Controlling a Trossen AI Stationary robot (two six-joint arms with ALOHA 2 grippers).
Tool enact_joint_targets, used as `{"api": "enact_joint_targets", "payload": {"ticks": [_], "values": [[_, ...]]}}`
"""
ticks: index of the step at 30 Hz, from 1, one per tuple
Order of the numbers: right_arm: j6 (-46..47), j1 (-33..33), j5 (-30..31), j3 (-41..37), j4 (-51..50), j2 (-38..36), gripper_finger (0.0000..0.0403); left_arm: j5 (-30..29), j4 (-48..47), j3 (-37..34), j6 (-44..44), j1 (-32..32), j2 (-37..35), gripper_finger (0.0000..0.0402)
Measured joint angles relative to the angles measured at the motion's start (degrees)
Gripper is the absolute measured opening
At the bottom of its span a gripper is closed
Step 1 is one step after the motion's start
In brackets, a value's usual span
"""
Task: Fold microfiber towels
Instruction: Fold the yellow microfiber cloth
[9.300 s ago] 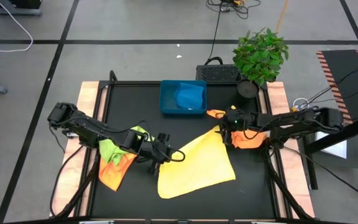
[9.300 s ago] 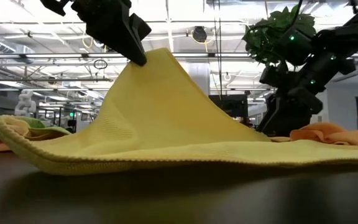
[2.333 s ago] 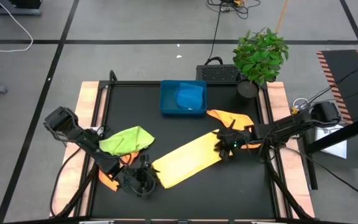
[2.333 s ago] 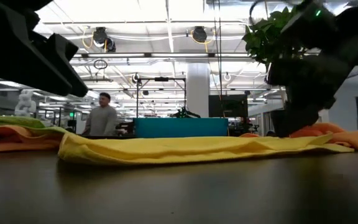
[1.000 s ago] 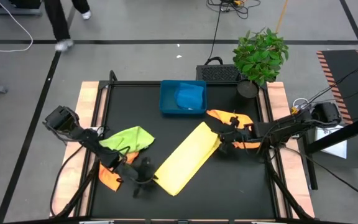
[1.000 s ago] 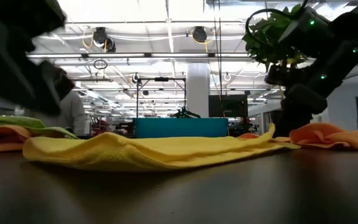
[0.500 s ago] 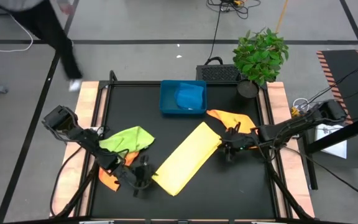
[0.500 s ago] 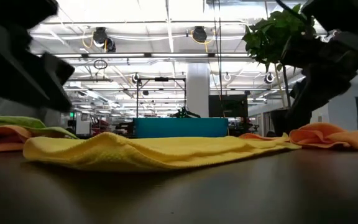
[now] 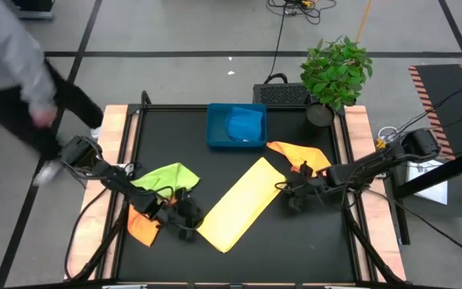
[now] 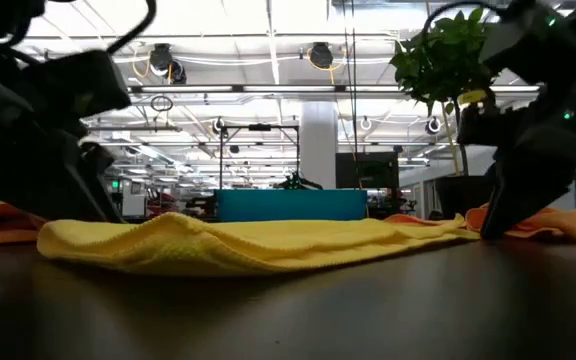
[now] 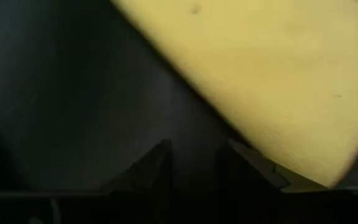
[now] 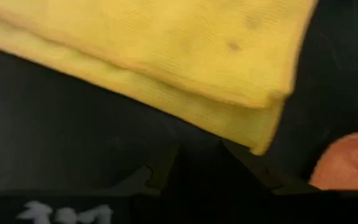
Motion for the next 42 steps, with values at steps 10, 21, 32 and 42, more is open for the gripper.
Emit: {"api": "enact_joint_targets", "payload": {"ticks": [10,21,32,42], "values": [[-4.6,-6.5,4.0,0.0,3.6,3.1,0.0107,6.4,9.6,0.0,0.1,-2.3,0.0,0.0149],[-16.8,-16.9,4.2,0.6,8.4,2.8,0.0107,6.6,21.1,0.0,13.3,-7.4,0.0,0.0149],[-11.3,-3.8,-1.8,2.5,3.3,-7.6,0.0098,-1.4,8.3,2.5,22.5,-8.4,0.0,0.0134],[-14.8,9.2,-0.1,2.6,16.7,-6.2,0.0095,-2.9,-6.7,11.8,37.2,-9.1,4.0,0.0099]]}}
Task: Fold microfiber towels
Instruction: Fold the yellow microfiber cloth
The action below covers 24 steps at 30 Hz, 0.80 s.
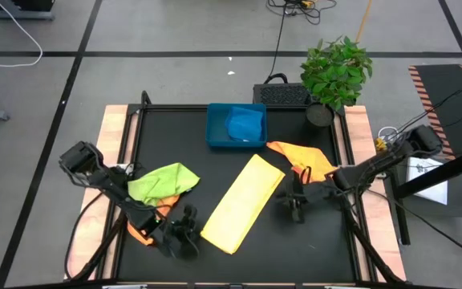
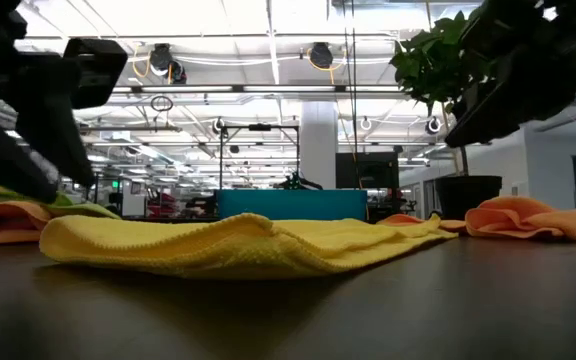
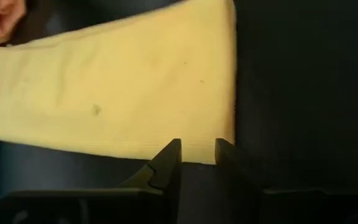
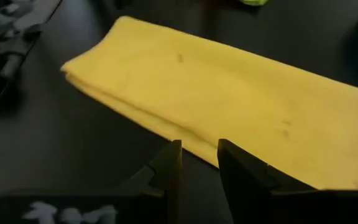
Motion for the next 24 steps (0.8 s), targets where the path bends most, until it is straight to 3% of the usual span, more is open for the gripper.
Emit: {"api": "enact_joint_targets", "payload": {"ticks": [6,14,19,24], "values": [[-1.1,1.4,1.4,0.0,0.6,0.5,0.0095,0.6,-6.3,6.9,0.3,-1.3,2.1,0.0099],[-3.0,3.1,0.1,0.0,6.9,0.5,0.0095,-6.0,-22.5,18.3,2.7,-3.8,2.1,0.0099],[-5.1,6.1,0.3,2.9,7.2,0.8,0.0095,-7.1,-23.7,23.6,3.3,-5.3,2.1,0.0099],[-7.2,9.1,4.1,8.7,1.9,2.7,0.0095,-12.9,-24.0,26.3,9.0,-7.5,2.1,0.0099]]}}
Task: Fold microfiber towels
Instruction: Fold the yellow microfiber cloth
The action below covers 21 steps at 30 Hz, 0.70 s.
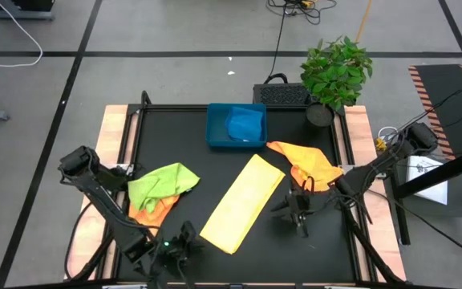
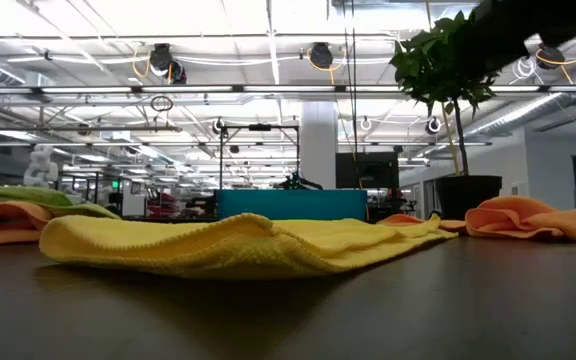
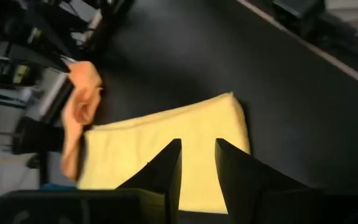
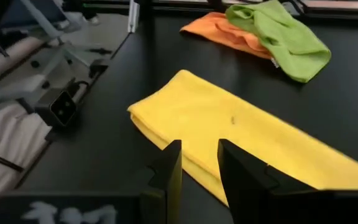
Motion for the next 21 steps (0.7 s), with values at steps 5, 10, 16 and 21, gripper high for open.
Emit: {"api": "enact_joint_targets", "payload": {"ticks": [5,10,16,21], "values": [[-1.4,2.7,2.9,4.4,-2.1,4.0,0.0095,-1.2,3.5,-0.1,-5.3,0.7,1.3,0.0099],[-2.5,3.7,3.0,7.5,-2.1,10.8,0.0095,0.4,7.0,-0.2,-0.7,1.1,8.0,0.0093],[-4.2,3.3,2.9,9.4,0.8,17.7,0.0095,0.7,5.7,-0.2,-4.8,1.9,11.4,0.0093],[-9.2,1.5,-1.7,9.4,11.6,23.9,0.0095,0.8,5.4,-0.2,-7.3,1.9,11.3,0.0093]]}}
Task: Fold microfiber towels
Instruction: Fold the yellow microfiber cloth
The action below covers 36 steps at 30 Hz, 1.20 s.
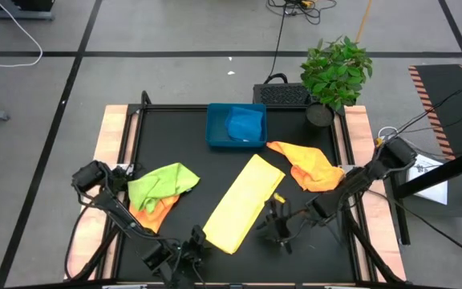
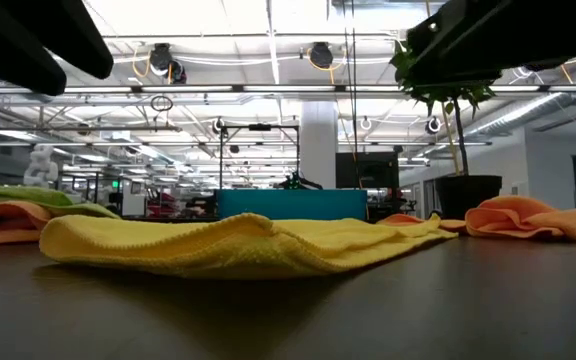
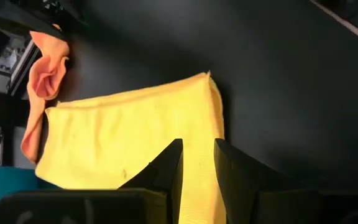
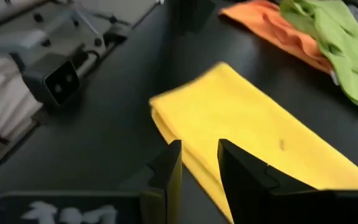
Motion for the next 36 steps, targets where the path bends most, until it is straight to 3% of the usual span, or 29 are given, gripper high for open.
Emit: {"api": "enact_joint_targets", "payload": {"ticks": [5,8,14,18,24,31,36], "values": [[-1.1,-2.1,-1.3,0.0,5.1,4.2,0.0097,-0.1,-3.0,0.0,1.3,0.7,-0.2,0.0099],[-2.7,-2.8,-1.2,0.0,4.9,5.6,0.0106,-0.1,-7.4,0.0,-2.9,1.9,-0.2,0.0125],[-3.5,-3.1,-0.1,0.1,5.7,7.2,0.0162,1.1,-15.9,0.0,-8.9,4.0,-0.2,0.0194],[-3.3,-3.1,0.3,2.2,5.5,9.4,0.0202,2.8,-17.2,0.0,-8.9,4.4,-0.2,0.0216],[-3.5,-3.1,0.3,9.7,-2.0,15.0,0.0232,2.8,-15.8,-4.4,-10.8,2.7,-0.2,0.0218],[-4.1,-3.1,-4.0,16.4,-3.7,21.0,0.0228,1.3,-2.3,-13.5,-11.4,0.9,-0.5,0.0218],[-3.7,-3.1,-5.1,18.1,-3.8,24.2,0.0227,-0.6,0.5,-16.3,-9.2,0.8,-0.6,0.0218]]}}
